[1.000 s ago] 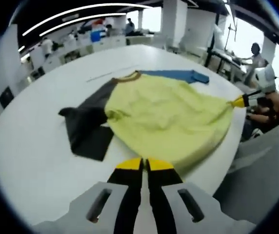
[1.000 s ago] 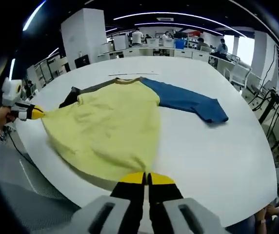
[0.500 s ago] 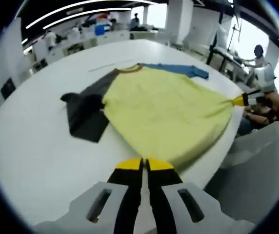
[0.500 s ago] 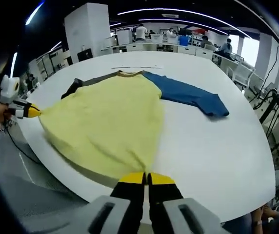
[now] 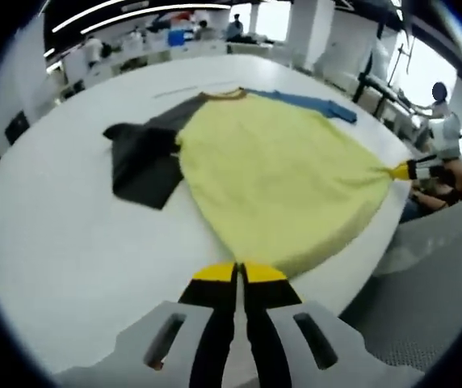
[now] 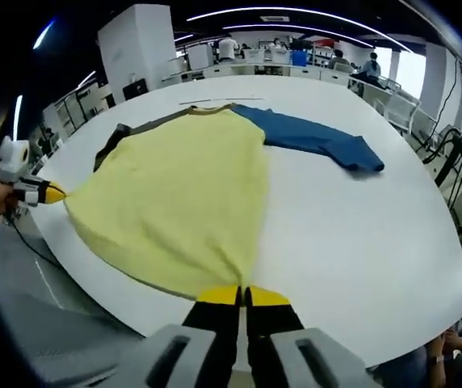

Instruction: Fold the garment on the visible template until the final outline fits inside the template.

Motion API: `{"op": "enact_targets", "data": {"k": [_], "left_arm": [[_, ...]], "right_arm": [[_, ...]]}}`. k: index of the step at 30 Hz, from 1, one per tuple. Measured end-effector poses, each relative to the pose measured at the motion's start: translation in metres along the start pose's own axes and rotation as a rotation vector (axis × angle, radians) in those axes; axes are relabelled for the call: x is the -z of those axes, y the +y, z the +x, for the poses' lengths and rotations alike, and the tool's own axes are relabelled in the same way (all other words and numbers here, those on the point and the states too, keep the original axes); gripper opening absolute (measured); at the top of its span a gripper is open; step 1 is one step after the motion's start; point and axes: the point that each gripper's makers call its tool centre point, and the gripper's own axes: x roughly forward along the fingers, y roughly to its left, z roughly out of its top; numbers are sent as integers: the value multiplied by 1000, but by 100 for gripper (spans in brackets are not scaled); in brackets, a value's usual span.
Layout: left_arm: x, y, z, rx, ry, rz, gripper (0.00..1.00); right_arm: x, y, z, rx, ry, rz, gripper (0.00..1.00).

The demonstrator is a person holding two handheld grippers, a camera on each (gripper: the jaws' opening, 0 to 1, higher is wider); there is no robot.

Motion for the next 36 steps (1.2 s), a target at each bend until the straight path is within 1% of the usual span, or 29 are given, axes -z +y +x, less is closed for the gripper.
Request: {"op": "enact_targets", "data": {"k": [2,3,4,5,6,8,11,12,14,17,20,24,26,27,29,31,32,35,36], "left_arm": [[2,-1,-1,7,-2,13,0],[2,-2,-2,15,-9,32,1],[1,-3,-3,30,-19,38,4],[2,-4,-3,47,-28,33,8],[2,-4,-4,52,-35,27,12],[2,-3,-6,65,-46,40,18],[3,-3,-8,85,-56,58,21],[4,-3,-8,95,-60,50,21],[7,-2,-6,108,-53,40,20],[15,-4,-1,115,-14,69,20],[18,-8,5,135,-6,59,18],[18,-13,11,147,6,51,15],[20,-12,16,154,27,36,11],[23,-13,18,161,54,33,10],[23,-14,18,151,70,48,8],[24,-14,15,147,77,55,2],[24,-14,13,149,79,36,1],[26,-17,8,161,80,-55,1],[26,-17,6,164,79,-83,1]], "right_arm": [[1,0,1,0,2,13,0],[2,0,1,1,3,16,0],[2,0,1,0,4,17,0],[2,0,1,-2,6,20,0],[3,1,2,-4,6,21,0],[2,1,2,-5,2,29,0],[0,0,1,0,-12,36,1],[0,-1,1,5,-15,38,2],[-3,-2,0,15,-25,46,2],[-8,-2,-1,18,-38,53,2],[-10,-1,0,14,-44,50,3],[-7,2,3,3,-15,54,5],[-4,2,5,2,-7,61,6],[-2,2,6,1,3,64,6],[0,0,5,7,12,70,6],[0,-1,5,6,13,71,5],[1,-2,5,7,11,76,4],[2,-3,6,2,12,71,3],[4,-4,5,5,22,62,1]]}}
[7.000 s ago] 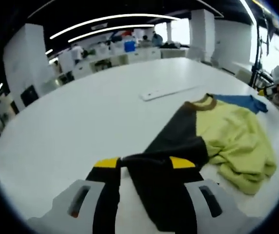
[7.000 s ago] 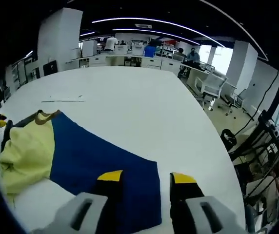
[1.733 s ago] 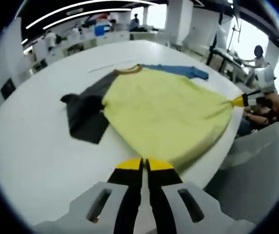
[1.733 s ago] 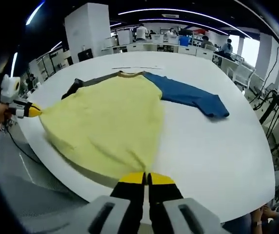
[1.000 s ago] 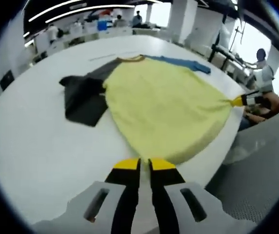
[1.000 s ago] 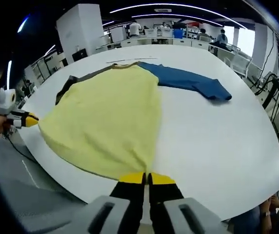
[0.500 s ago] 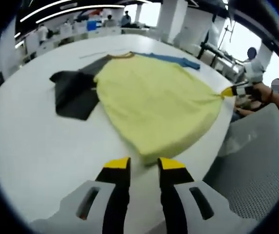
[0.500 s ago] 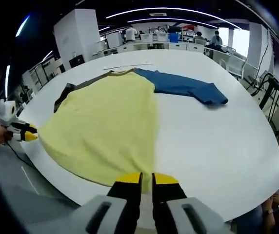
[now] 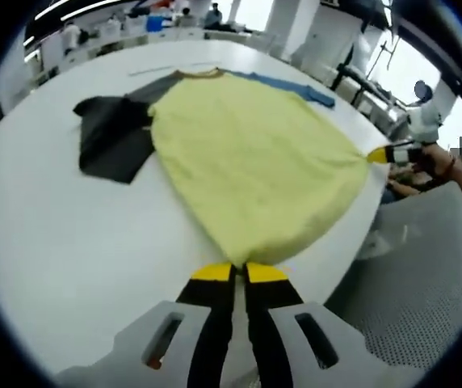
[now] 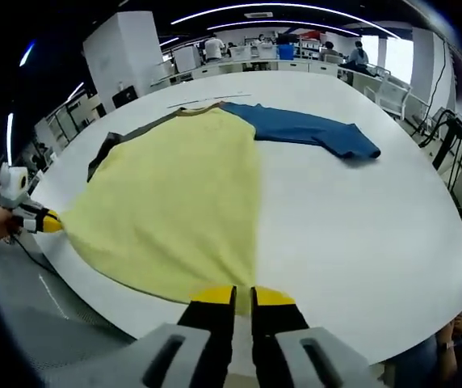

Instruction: Fold the garment on the visible template until the final outline fits inside the template.

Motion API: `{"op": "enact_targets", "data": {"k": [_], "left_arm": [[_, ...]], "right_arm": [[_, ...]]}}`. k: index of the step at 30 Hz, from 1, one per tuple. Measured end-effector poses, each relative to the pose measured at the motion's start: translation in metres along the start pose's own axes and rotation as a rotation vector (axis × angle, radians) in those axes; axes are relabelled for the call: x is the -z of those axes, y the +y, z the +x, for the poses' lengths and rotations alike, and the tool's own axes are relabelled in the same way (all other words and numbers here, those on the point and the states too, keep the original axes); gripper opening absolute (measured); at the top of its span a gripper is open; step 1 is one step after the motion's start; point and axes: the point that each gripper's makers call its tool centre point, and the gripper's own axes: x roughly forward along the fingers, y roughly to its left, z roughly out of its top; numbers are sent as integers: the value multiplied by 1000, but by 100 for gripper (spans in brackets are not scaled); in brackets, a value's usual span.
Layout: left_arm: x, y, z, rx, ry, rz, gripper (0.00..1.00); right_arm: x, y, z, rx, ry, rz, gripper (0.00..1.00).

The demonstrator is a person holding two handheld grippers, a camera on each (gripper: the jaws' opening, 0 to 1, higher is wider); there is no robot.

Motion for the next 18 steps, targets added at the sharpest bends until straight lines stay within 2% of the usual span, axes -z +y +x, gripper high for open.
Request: {"op": "enact_targets", "data": {"k": [6,10,12,14,18], "left_arm": [[6,-2,-6,-5,23,-15,1],[15,-4,-8,-11,61,-58,1],[16,-4,-8,-18,59,-42,0],[21,-1,-9,-41,95,-37,0],[21,0,-9,-42,92,-32,0]], "right_arm": [[5,0,0,-13,7,20,0],[6,0,0,-14,11,16,0],[6,0,0,-14,18,-3,0],[7,-1,-1,-6,27,-24,0],[10,-6,-3,18,47,-66,0]]}}
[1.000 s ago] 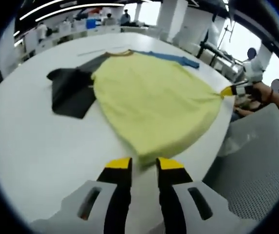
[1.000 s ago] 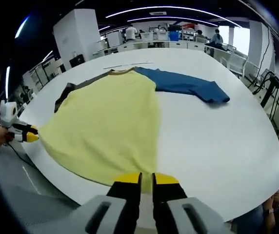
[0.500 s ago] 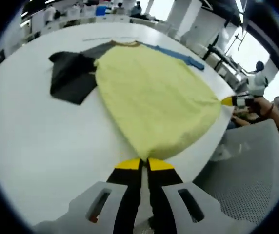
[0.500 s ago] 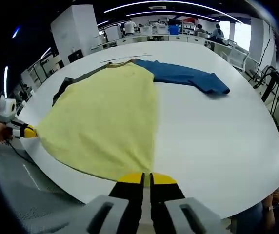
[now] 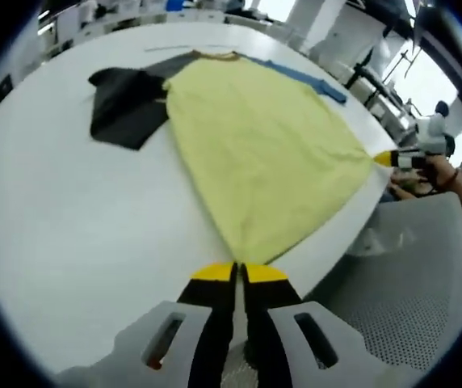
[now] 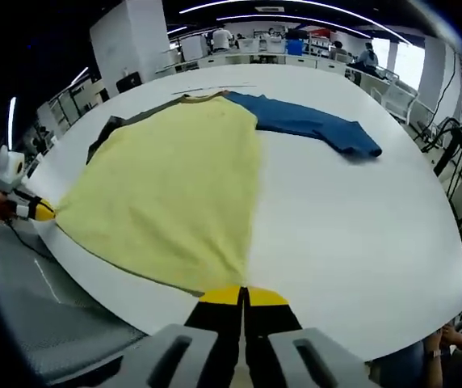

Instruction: Fold the garment on the visible template until the final outline fits inside the template.

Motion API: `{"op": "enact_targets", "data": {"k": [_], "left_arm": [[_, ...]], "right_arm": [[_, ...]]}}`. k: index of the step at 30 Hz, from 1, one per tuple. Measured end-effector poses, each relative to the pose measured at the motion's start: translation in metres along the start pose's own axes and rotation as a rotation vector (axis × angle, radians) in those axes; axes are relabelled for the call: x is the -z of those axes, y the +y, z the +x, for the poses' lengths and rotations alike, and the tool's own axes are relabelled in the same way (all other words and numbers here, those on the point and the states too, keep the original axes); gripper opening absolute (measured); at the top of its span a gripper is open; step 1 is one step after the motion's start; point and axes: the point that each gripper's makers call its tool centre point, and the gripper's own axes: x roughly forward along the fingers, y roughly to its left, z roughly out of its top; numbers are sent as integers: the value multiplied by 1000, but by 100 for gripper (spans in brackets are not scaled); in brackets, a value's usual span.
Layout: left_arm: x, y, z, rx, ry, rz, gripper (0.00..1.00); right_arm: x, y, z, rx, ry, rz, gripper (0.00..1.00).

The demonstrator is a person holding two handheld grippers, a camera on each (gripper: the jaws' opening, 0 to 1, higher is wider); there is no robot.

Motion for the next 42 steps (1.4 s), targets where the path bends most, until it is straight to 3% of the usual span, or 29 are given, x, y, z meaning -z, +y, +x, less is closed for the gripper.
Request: {"op": "enact_targets", "data": {"k": [14,18,21,25,28,30,34,38,42], "left_arm": [[4,3,2,-21,8,44,3],[-3,3,-3,-36,-37,56,20],[-15,1,-7,-44,-104,125,36],[-19,-4,-11,-47,-133,140,52],[-26,-6,-14,-55,-171,149,59],[-36,-9,-18,-52,-228,121,65],[-51,-13,-28,-48,-302,93,70],[-57,-14,-29,-47,-333,93,78],[-59,-13,-28,-58,-334,92,85]], "right_arm": [[-2,0,-2,-23,-27,60,0],[-13,1,-6,-34,-61,45,0],[-23,5,-9,-65,-78,20,0],[-35,7,-12,-85,-96,-15,7],[-50,8,-15,-110,-144,-25,11],[-59,8,-17,-128,-170,-19,17],[-71,2,-20,-114,-194,-65,25],[-82,-15,-18,-59,-202,-96,39],[-95,-31,-15,-42,-213,-101,44]]}}
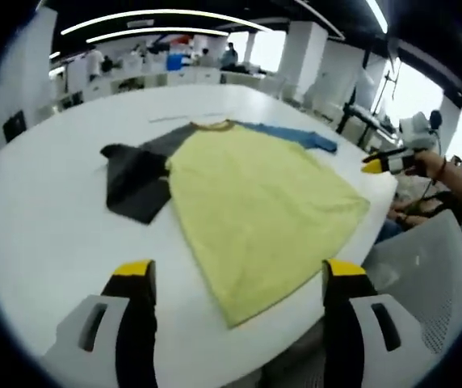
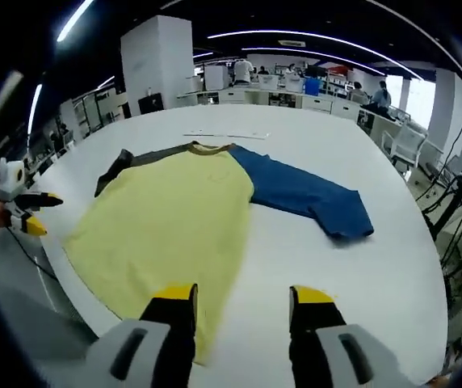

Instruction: Fold the garment on the visible template until the final outline fits inside the template.

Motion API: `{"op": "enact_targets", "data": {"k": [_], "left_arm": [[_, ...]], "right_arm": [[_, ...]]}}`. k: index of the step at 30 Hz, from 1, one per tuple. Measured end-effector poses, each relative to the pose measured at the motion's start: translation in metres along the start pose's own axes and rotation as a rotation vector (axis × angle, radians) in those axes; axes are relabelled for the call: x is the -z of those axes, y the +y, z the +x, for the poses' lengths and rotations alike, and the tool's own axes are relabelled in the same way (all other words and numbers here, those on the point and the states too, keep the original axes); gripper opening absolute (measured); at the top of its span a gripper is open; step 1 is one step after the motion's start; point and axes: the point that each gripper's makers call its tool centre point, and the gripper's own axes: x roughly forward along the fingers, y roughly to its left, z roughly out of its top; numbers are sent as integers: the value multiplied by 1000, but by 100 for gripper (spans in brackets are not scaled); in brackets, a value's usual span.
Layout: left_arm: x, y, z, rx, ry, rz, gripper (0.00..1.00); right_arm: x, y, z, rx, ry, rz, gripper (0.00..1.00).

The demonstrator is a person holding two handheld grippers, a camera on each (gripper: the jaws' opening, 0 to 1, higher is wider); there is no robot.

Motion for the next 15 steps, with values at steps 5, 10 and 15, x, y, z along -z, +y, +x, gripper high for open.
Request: {"op": "enact_targets", "data": {"k": [5,10,15], "left_arm": [[-8,-2,-1,-17,-9,3,97],[-17,-5,-1,-21,-22,12,99],[-22,-7,1,-27,-25,17,99]], "right_arm": [[-24,-27,8,-10,-37,-41,49],[-47,-51,21,-25,-76,-19,47],[-58,-70,43,-18,-104,-26,44]]}}
